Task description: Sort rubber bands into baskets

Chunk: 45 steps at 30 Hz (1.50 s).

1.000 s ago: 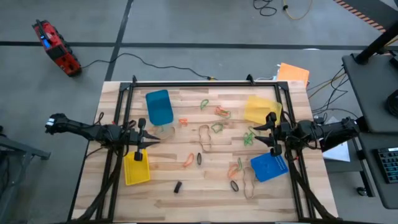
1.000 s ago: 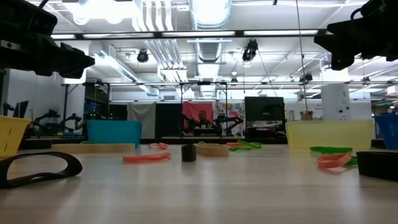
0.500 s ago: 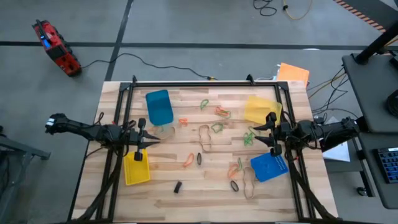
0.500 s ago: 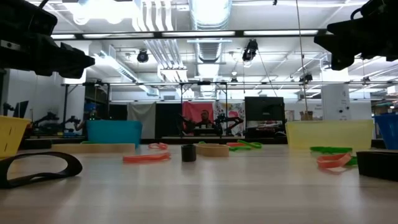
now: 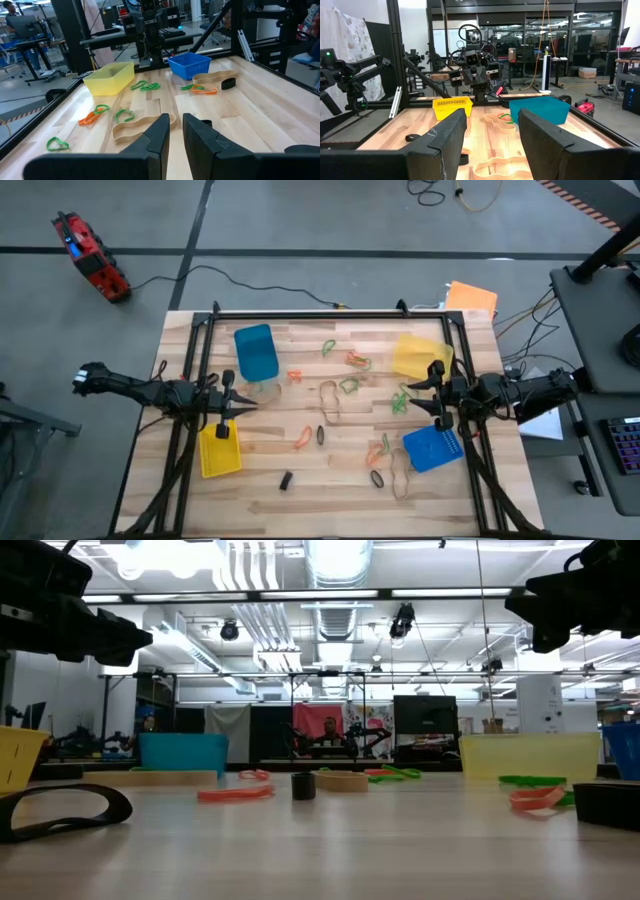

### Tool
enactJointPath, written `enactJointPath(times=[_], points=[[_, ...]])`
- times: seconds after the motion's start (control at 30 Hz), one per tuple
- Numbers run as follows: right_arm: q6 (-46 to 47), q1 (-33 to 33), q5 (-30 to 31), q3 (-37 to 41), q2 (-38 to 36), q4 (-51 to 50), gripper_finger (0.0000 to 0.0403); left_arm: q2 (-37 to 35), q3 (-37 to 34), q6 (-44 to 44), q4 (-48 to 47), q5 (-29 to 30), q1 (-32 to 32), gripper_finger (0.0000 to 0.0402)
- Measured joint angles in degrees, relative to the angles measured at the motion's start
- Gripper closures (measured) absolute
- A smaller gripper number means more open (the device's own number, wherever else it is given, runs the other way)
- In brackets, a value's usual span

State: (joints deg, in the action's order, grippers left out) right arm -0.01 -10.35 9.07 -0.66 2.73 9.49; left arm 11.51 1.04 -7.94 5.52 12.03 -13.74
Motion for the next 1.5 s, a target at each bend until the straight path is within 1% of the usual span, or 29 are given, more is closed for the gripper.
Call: enactJointPath(times=[0.13, 0.17, 0.27, 0.37, 0.4, 0.5, 0.57, 0.63, 0.7, 0.73, 0.83, 0.87, 0.9, 1.0, 1.03, 1.07, 1.13, 1.23, 1.37, 1.43, 1.5], points=[[0.0, -0.01, 0.0, 0.01, 0.0, 0.01, 0.0227, -0.01, 0.0, -0.64, -0.01, 0.01, 0.02, 0.0363], [0.0, -0.01, 0.0, 0.0, -0.01, 0.01, 0.0227, 0.0, 0.0, -4.24, -0.07, 0.52, 0.02, 0.0363], [0.0, -0.02, 0.01, 0.01, 0.01, 0.31, 0.0227, 0.0, 0.0, -20.4, 0.64, 3.77, 0.04, 0.0363], [0.61, -0.01, -0.02, 0.01, 0.0, 3.72, 0.0227, -0.13, 0.0, -33.71, 0.83, 4.01, 0.06, 0.0363], [1.64, 0.0, -0.03, 0.01, -0.01, 4.46, 0.0227, -0.05, 0.0, -36.92, 1.16, 4.0, 0.06, 0.0363], [2.38, 0.0, -0.65, 0.01, 0.01, 5.35, 0.0227, -0.06, 0.0, -44.51, 2.49, 5.43, 0.06, 0.0363], [2.98, -0.02, -2.47, 0.01, 0.01, 7.09, 0.0227, -0.01, 0.0, -47.29, 2.5, 5.51, 0.07, 0.0363], [3.55, -0.02, -3.54, 0.01, 0.12, 10.24, 0.0227, 0.07, 0.0, -48.32, 3.64, 5.46, 0.06, 0.0363], [3.71, -0.01, -3.51, -0.03, 0.62, 12.85, 0.0227, -0.02, 0.0, -45.38, 5.92, 4.96, 0.06, 0.0363], [3.61, 0.0, -3.5, -0.19, 0.98, 13.15, 0.0227, 0.02, 0.0, -42.58, 7.17, 4.46, 0.06, 0.0363], [3.16, 0.0, -1.24, -2.19, 3.53, 13.11, 0.0227, 0.33, 0.0, -28.05, 11.54, -0.85, 0.02, 0.0363], [3.08, 0.0, 0.36, -3.03, 4.72, 13.17, 0.0227, 0.35, 0.0, -22.28, 13.21, -2.46, 0.01, 0.0363], [2.98, 0.0, 2.41, -3.91, 6.14, 13.49, 0.0227, 0.35, 0.0, -14.5, 14.4, -4.09, 0.02, 0.0363], [2.29, 0.0, 8.18, -7.38, 11.83, 13.58, 0.0227, 0.55, 0.0, 11.53, 18.01, -6.77, 0.02, 0.0363], [1.99, 0.0, 9.62, -8.87, 14.19, 13.58, 0.0227, 0.51, 0.0, 16.28, 19.22, -6.75, 0.03, 0.0363], [1.93, 0.02, 10.93, -10.42, 16.64, 13.62, 0.0227, 0.5, 0.0, 19.09, 20.3, -6.62, 0.07, 0.0363], [1.94, 0.18, 13.32, -13.58, 21.44, 13.28, 0.0227, 0.52, 0.0, 21.68, 21.17, -6.64, 0.08, 0.0363], [2.32, 0.59, 15.02, -18.99, 28.72, 10.2, 0.0227, 0.59, 0.0, 22.12, 21.98, -6.64, 0.06, 0.0363], [8.88, 1.8, 19.16, -27.5, 37.3, -2.69, 0.0227, 0.53, 0.0, 22.22, 23.12, -6.48, 0.06, 0.0363], [13.13, 2.53, 19.53, -31.39, 40.97, -9.49, 0.0227, 0.59, 0.0, 22.73, 23.78, -4.28, 0.06, 0.0363], [17.65, 2.96, 19.4, -34.61, 44.71, -15.79, 0.0227, 0.57, 0.0, 22.86, 24.03, -0.68, 0.06, 0.0363]])
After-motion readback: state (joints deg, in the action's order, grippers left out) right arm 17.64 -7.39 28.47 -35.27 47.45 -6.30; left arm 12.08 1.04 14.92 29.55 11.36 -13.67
